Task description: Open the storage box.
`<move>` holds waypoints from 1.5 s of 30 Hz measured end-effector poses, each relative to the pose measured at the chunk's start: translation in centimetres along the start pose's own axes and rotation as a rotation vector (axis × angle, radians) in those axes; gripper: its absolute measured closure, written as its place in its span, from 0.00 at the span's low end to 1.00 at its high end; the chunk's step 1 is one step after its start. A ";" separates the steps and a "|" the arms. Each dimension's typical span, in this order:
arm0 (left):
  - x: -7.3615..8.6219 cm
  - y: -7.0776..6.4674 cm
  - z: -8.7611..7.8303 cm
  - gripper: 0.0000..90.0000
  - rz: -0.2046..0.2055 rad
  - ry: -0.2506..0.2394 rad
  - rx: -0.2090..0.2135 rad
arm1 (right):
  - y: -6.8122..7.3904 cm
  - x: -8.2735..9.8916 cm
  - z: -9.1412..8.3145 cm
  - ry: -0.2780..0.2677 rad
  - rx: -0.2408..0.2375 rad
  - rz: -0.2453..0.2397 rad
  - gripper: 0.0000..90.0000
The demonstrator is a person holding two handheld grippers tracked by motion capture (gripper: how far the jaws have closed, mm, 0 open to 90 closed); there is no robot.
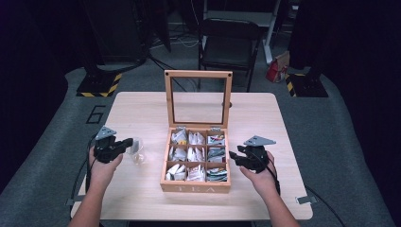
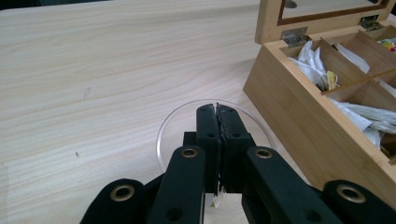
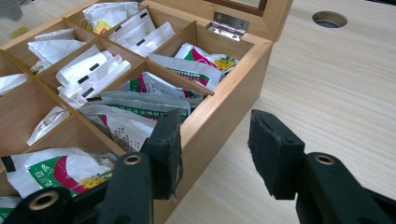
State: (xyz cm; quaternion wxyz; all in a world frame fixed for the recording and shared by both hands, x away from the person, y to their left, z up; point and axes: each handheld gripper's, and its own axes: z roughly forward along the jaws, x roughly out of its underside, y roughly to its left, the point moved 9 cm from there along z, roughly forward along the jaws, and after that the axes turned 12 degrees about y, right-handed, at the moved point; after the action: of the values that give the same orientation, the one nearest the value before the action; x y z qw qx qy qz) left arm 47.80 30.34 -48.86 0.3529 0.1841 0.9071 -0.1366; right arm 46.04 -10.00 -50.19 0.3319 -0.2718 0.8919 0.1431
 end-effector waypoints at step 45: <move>-0.6 -1.8 -1.9 0.56 -0.027 -0.008 0.042 | 2.1 -3.0 0.7 0.035 -0.102 -0.067 0.52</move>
State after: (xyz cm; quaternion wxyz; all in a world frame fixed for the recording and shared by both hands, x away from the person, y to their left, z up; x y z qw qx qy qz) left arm 46.38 29.33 -46.91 0.3505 0.1785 0.9052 -0.1610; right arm 47.06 -6.87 -48.56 0.3067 -0.3204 0.8796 0.1722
